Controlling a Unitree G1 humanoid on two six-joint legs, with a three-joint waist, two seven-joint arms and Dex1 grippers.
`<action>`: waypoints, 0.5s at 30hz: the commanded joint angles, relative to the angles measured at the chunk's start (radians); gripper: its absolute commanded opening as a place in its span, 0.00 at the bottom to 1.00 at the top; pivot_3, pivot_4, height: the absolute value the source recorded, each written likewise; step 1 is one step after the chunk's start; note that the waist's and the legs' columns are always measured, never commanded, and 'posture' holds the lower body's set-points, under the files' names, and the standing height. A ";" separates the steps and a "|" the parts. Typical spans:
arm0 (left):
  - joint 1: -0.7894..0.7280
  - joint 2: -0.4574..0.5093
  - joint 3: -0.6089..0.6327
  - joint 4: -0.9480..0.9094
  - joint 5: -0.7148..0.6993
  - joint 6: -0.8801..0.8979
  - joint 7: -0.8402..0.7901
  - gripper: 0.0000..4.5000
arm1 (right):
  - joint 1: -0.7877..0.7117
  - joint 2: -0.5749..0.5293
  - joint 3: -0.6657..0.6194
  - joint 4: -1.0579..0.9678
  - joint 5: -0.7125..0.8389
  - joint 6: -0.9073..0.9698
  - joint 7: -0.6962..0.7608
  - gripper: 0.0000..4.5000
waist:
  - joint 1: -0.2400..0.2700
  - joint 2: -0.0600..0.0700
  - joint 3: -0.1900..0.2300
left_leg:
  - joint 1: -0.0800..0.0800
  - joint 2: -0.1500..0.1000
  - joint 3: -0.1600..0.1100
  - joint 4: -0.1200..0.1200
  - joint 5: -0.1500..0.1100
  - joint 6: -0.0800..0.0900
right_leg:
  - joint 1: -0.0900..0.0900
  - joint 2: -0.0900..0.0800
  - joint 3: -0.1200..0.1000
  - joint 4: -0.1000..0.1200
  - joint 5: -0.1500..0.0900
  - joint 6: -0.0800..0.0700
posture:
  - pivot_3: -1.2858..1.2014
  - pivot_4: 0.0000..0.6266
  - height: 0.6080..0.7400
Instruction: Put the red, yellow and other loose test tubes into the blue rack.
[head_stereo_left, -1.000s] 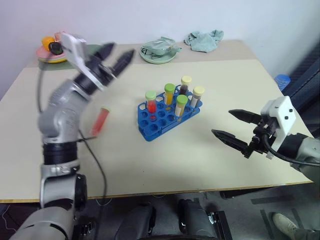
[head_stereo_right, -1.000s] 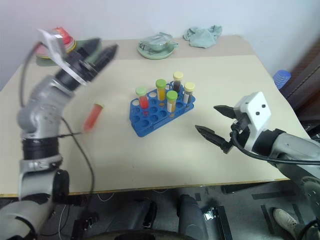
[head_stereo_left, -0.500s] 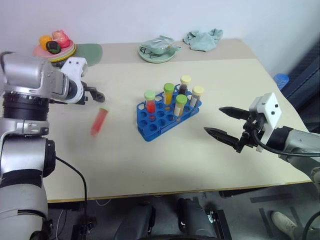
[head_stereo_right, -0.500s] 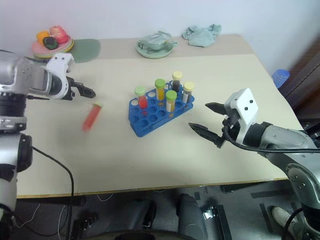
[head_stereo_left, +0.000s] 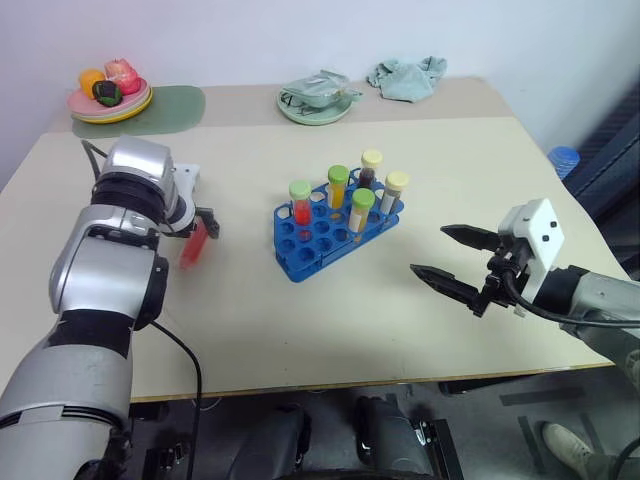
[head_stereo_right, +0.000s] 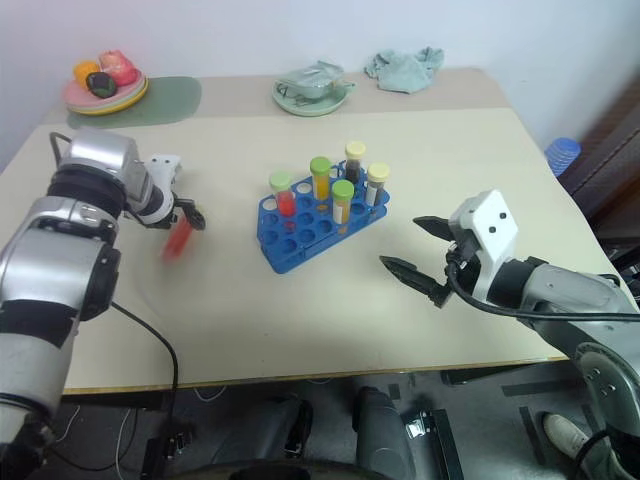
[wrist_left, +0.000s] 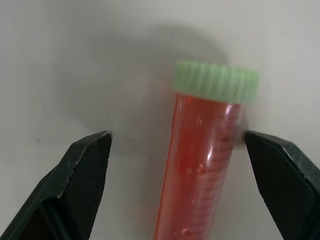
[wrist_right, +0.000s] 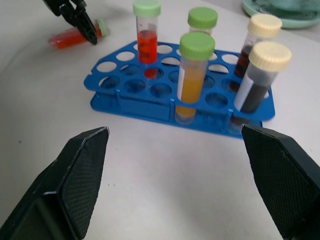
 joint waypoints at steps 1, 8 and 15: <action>-0.029 -0.012 0.016 0.040 0.050 -0.040 -0.008 0.57 | 0.031 -0.031 -0.072 -0.055 0.050 0.006 0.055 0.97 | 0.000 0.000 0.000 | 0.000 0.000 0.000 0.000 0.000 0.000 | 0.000 0.000 0.000 0.000 0.000 0.000 | 0.52 0.24 1.00; -0.033 -0.024 0.051 0.065 0.088 -0.049 -0.008 0.17 | 0.020 -0.036 -0.073 -0.077 0.080 -0.038 0.136 0.97 | -0.005 0.000 0.000 | 0.001 0.000 0.001 0.001 0.000 0.000 | 0.000 0.000 0.001 0.001 0.000 0.000 | 0.52 0.24 1.00; -0.035 -0.025 0.083 0.049 0.103 -0.012 -0.024 0.17 | -0.036 -0.029 -0.032 -0.060 0.080 -0.074 0.184 0.97 | -0.002 0.000 0.000 | 0.001 0.000 0.001 0.001 0.000 0.000 | 0.000 0.000 0.001 0.001 0.000 0.000 | 0.52 0.24 1.00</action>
